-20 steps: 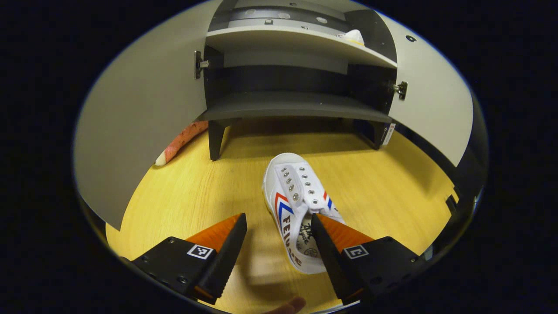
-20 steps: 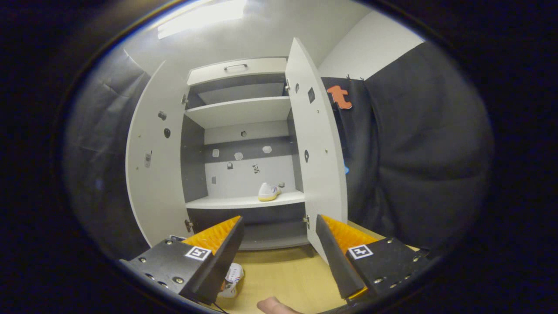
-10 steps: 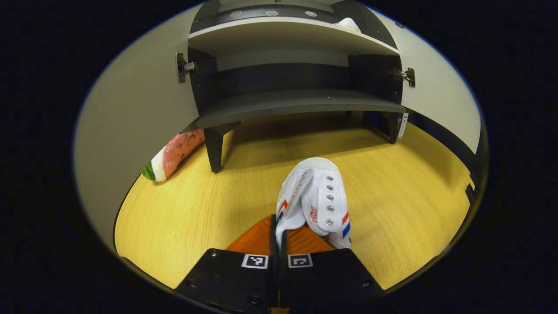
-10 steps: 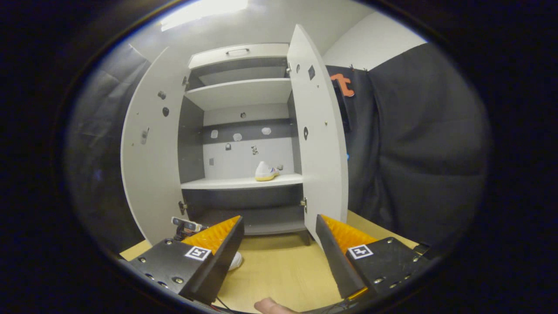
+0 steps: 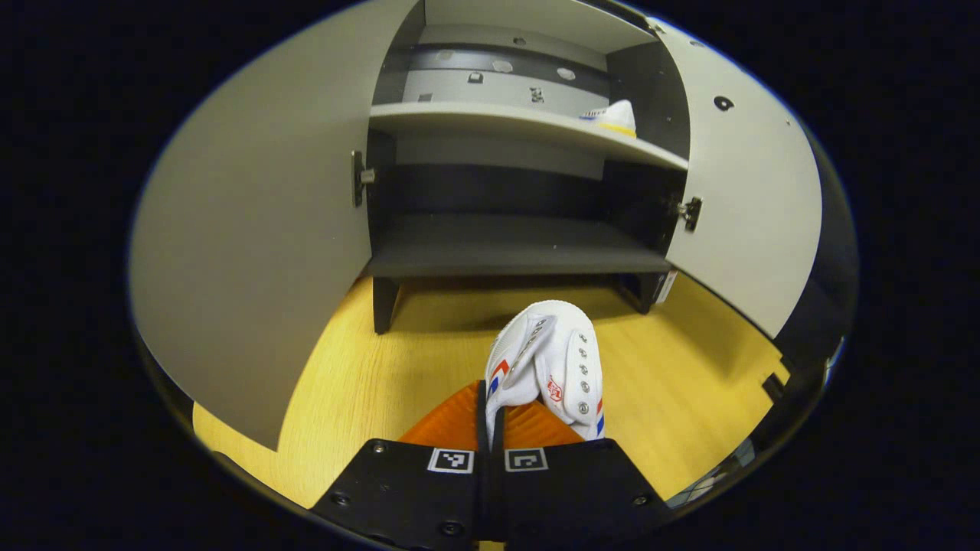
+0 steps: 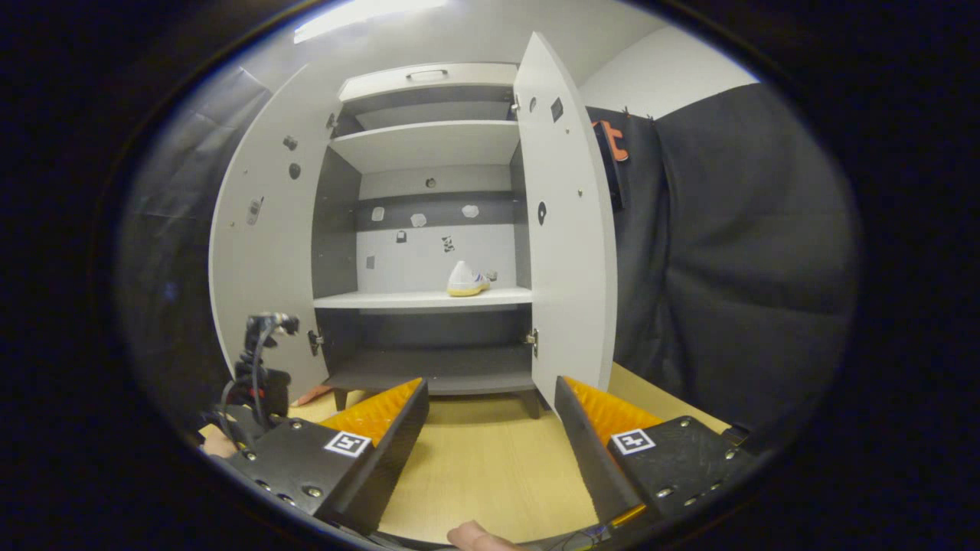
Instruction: Grab one shoe with the right hand and put it into the shoe cabinet, grab the other shoe with the left hand and put it into the shoe cabinet; then close the right door with the right hand and the left door with the left hand.
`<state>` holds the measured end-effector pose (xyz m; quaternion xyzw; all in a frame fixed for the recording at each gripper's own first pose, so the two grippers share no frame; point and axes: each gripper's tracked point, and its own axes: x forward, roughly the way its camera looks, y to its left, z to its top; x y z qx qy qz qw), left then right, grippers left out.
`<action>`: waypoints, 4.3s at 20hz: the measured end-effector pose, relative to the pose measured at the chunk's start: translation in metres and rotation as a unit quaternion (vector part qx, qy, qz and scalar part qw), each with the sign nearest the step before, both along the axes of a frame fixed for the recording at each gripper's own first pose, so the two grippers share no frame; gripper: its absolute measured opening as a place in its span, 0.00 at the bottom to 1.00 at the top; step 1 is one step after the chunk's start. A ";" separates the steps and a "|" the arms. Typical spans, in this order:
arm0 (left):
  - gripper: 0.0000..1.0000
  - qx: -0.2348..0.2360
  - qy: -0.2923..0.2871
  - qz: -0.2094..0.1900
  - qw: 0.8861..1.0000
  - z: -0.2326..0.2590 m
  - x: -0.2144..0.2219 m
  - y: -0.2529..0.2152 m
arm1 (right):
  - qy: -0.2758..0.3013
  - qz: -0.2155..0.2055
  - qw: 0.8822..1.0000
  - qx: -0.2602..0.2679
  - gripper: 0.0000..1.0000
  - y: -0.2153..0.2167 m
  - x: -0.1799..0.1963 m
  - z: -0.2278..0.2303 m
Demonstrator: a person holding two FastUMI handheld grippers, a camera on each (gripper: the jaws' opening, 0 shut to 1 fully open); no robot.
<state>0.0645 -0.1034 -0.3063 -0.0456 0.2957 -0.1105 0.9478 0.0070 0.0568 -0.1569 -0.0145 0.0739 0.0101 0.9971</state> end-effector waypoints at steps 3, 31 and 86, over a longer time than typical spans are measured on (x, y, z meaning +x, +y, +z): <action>0.00 -0.011 -0.052 -0.005 0.999 0.060 0.008 -0.008 | -0.004 -0.001 1.000 0.003 0.99 -0.003 -0.002 0.004; 0.00 -0.061 -0.097 0.147 0.982 0.218 0.347 -0.006 | -0.061 0.052 0.996 0.043 0.98 0.001 -0.024 0.035; 0.99 -0.005 -0.256 0.000 0.967 0.256 -0.069 0.061 | -0.075 -0.069 0.994 -0.039 0.98 -0.243 0.069 0.216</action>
